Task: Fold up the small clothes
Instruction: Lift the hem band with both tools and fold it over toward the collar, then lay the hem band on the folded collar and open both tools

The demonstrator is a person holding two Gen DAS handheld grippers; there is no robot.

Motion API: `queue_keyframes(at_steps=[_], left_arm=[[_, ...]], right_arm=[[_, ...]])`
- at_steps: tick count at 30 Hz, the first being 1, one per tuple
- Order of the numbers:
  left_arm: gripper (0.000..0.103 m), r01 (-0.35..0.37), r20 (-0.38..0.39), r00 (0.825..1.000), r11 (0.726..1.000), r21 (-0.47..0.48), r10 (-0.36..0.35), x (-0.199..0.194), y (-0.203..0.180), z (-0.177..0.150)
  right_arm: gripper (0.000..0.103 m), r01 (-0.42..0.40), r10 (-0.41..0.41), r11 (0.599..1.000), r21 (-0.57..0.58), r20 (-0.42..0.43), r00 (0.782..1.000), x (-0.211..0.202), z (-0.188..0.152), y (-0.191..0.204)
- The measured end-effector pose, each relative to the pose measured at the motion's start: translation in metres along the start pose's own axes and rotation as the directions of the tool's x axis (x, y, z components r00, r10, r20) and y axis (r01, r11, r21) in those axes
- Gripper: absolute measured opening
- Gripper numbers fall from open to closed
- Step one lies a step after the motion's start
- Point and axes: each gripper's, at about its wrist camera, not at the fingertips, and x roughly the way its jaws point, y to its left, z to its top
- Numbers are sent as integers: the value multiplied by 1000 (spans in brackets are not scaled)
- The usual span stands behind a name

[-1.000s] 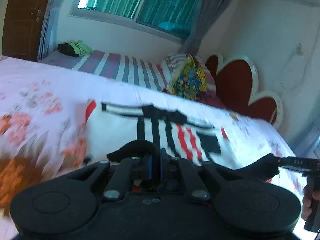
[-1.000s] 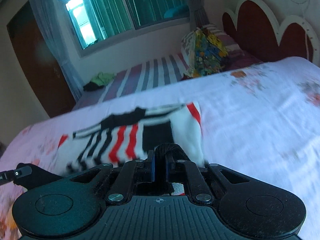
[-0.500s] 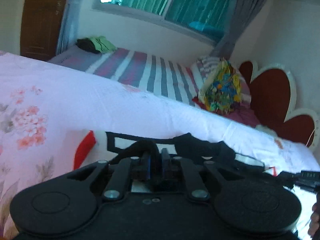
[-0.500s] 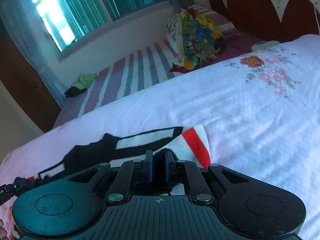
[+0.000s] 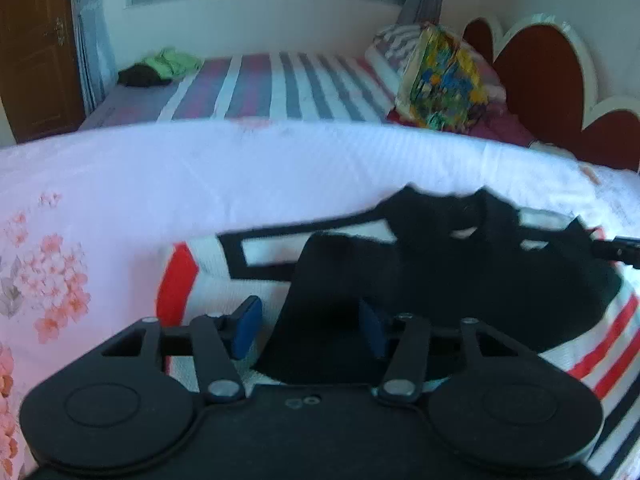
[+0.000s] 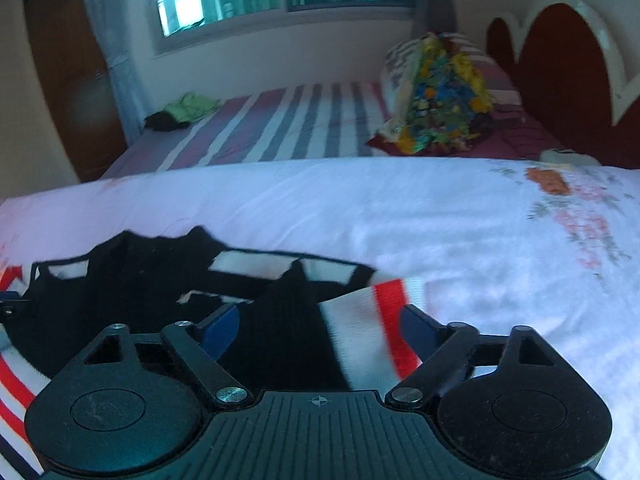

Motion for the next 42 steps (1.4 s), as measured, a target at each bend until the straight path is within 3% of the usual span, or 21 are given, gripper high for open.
queue_keyframes(at_steps=[1,2,4,5,6,7,11,16,21,24,26,27,28,29,31,33,37,42], left_arm=[[48,-2,8,1000,1000,2,2,1,0,-1],[35,-6,14,1000,1000,7,6,1,0,-1],[9,5,0,1000,1000,10,-5,1,-1,-1],[8,6,-2,1000,1000,10,-6,1,-2,-1],[5,3,9,1000,1000,18,-3,-1,-3,-2],[5,-3,20,1000,1000,27,2,-4,-4,-3],[5,-23,113,993,1000,4,23,-18,-8,-3],[4,-50,194,979,998,-31,55,-25,-6,8],[4,-84,157,983,994,-77,95,-2,5,15],[6,-123,97,987,991,-54,128,16,4,5],[14,-176,124,976,984,-12,176,13,-5,1],[19,-184,122,976,983,1,182,10,-9,2],[34,-197,124,973,980,9,194,4,-11,3],[55,-199,131,972,980,4,196,-3,-11,2],[76,-147,178,972,988,-36,151,-24,-7,-1],[77,-80,205,975,996,-37,86,-43,-6,-4],[83,-47,207,978,998,37,39,-59,-32,-7],[80,-47,155,987,995,91,32,-34,-67,-13]], right_arm=[[52,-7,7,1000,-8,-18,1000,6,-1,3],[43,-16,16,1000,-11,-37,999,12,-1,4],[39,-22,21,1000,-14,-39,999,16,-2,7],[39,-23,22,1000,-16,-40,999,16,-2,7],[21,-27,26,999,-24,-36,999,16,-3,8],[9,-25,24,999,-37,-32,999,14,-4,9],[9,-10,12,995,-102,19,1000,5,-6,21],[9,21,-18,1000,-21,118,993,-4,9,13],[9,59,-57,998,-14,97,994,15,12,11],[9,69,-69,998,-7,-14,998,43,4,7],[10,95,-96,993,-65,-5,995,41,5,13],[29,103,-104,992,-68,-8,995,37,8,14],[53,117,-117,992,-51,6,993,30,10,13],[57,125,-124,992,-24,42,991,19,11,10],[57,106,-105,994,-9,81,991,0,11,12],[57,85,-82,996,-26,100,992,-18,8,22],[57,-3,10,997,-71,92,996,-29,-1,57],[57,-23,27,993,-115,36,999,-10,-18,93]])
